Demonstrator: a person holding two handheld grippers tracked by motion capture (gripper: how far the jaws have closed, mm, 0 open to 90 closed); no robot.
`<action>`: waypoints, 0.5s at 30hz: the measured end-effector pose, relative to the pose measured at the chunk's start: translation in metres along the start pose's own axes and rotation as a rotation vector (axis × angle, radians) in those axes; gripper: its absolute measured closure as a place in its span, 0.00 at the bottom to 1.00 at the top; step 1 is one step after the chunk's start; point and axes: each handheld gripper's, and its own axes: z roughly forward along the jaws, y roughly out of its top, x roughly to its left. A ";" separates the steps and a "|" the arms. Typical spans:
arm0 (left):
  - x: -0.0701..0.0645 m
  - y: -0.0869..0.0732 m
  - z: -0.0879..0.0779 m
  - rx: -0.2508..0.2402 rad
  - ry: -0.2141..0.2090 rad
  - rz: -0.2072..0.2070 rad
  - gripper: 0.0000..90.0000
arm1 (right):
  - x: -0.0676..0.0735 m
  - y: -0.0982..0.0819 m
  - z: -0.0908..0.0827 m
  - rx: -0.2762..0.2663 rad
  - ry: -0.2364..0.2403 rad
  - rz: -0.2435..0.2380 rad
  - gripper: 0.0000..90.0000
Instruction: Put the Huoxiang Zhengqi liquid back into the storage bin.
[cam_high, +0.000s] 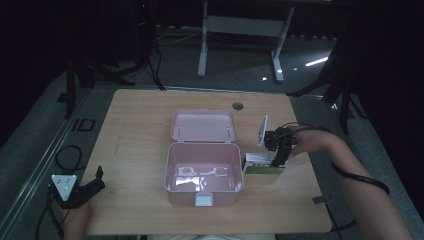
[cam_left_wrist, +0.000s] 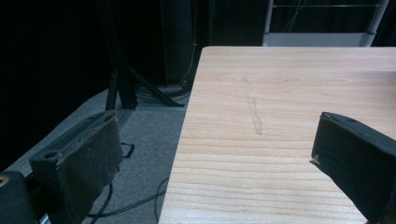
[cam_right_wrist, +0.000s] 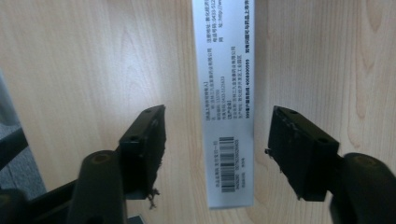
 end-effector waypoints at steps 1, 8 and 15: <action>0.000 0.000 0.000 0.001 0.000 0.000 0.02 | -0.001 0.000 0.002 0.004 0.002 -0.002 0.41; 0.000 0.000 0.000 -0.001 -0.002 0.002 0.02 | -0.004 0.003 0.019 0.044 0.003 -0.021 0.50; 0.000 0.000 0.000 0.000 -0.001 0.002 0.02 | -0.004 0.006 0.028 0.036 0.003 -0.044 0.56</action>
